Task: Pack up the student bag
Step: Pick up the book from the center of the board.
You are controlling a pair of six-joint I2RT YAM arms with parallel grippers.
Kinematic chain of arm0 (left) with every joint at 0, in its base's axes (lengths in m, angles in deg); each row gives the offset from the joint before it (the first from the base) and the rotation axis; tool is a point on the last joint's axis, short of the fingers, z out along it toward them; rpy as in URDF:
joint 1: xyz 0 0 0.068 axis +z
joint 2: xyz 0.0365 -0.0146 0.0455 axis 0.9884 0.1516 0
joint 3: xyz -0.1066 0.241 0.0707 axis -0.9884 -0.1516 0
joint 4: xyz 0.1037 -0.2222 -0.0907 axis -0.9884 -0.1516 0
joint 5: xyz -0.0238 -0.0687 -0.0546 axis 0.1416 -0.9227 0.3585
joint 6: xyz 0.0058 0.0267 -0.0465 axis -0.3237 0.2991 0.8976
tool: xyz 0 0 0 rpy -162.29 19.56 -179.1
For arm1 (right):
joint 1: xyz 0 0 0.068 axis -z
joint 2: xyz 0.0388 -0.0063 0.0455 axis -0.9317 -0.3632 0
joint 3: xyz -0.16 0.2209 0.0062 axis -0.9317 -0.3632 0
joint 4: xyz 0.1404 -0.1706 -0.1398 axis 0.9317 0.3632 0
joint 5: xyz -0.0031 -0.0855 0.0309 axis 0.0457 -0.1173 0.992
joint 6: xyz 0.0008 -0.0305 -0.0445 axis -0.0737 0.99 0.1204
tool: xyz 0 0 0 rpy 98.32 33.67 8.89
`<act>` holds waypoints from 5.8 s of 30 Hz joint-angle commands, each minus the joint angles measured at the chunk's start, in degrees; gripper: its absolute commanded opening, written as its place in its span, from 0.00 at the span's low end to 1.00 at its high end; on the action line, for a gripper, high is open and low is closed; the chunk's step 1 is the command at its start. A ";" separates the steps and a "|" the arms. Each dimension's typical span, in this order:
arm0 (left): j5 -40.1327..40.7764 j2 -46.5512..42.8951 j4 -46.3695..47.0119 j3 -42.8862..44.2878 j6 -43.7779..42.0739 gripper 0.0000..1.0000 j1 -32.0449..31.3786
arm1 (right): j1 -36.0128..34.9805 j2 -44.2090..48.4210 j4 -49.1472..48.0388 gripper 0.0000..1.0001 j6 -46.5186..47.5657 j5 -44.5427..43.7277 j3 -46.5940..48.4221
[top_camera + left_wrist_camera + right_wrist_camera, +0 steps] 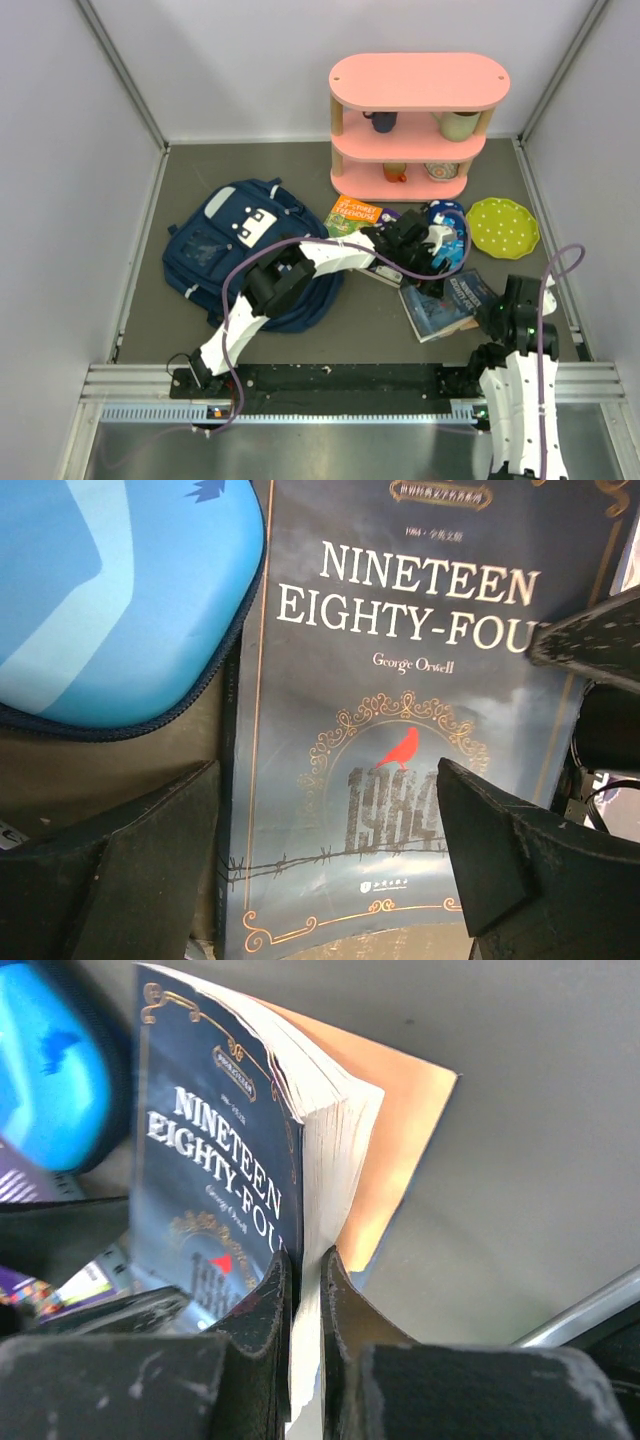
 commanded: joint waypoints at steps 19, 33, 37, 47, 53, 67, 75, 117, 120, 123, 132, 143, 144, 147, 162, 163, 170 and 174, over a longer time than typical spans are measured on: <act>7.53 -25.30 3.71 -11.19 0.77 0.99 5.48 | 0.05 2.79 0.75 0.00 6.39 7.35 23.66; -3.80 -28.99 17.59 -23.65 9.81 0.99 12.68 | -0.04 -6.43 -26.13 0.00 10.70 41.71 16.11; -6.96 -29.96 21.11 -25.78 11.58 0.98 13.57 | -1.44 -9.51 -37.11 0.00 9.56 47.52 11.81; -13.73 -29.17 29.37 -32.10 16.94 0.98 15.42 | -8.30 -16.20 -53.65 0.00 9.47 45.59 2.67; -16.38 -29.08 34.03 -33.60 19.67 0.82 15.51 | -8.39 -19.53 -59.28 0.00 10.69 47.35 0.20; -16.64 -30.40 37.46 -35.62 20.98 0.68 15.68 | -11.98 -30.34 -63.49 0.00 16.24 44.89 -1.55; -17.43 -29.08 37.99 -35.10 21.25 0.68 15.77 | -12.52 -33.42 -73.24 0.00 15.19 48.40 -2.70; 40.67 -76.54 26.20 -55.21 33.11 0.00 21.48 | -46.00 -37.36 -99.59 0.84 -26.89 25.12 -4.63; 39.44 -78.12 29.27 -57.41 34.78 0.00 21.66 | -47.85 -43.43 -106.82 0.84 -28.93 25.37 -3.06; 38.56 -79.70 31.91 -58.82 35.92 0.00 21.83 | -49.87 -49.41 -111.39 0.84 -32.18 24.76 -1.56; 36.36 -80.24 32.63 -57.86 36.01 0.00 22.27 | -53.13 -62.77 -131.23 0.84 -39.04 21.87 -1.38; 33.72 -80.14 36.05 -61.72 41.02 0.00 22.45 | -53.22 -69.10 -139.76 0.78 -37.11 18.08 3.10; 33.64 -80.23 35.97 -61.90 41.20 0.00 22.45 | -53.22 -69.72 -141.01 0.67 -37.46 17.73 3.19; 34.42 -81.37 35.53 -63.04 41.03 0.00 22.54 | -53.30 -70.87 -144.88 0.47 -37.37 17.03 2.75; 36.53 -86.38 20.69 -61.12 28.38 0.88 23.06 | -53.21 -54.46 -127.34 0.00 -23.51 16.58 -1.65; 36.53 -86.47 19.72 -60.85 26.98 0.89 23.15 | -53.13 -52.60 -122.79 0.00 -22.18 17.02 -1.21; 26.44 -83.32 17.77 -58.22 18.97 0.93 25.96 | -53.04 -43.80 -112.81 0.00 -16.81 23.00 -0.41; 16.34 -80.15 22.23 -57.95 19.93 0.92 28.95 | -52.95 -42.39 -114.21 0.00 -17.24 24.49 -1.38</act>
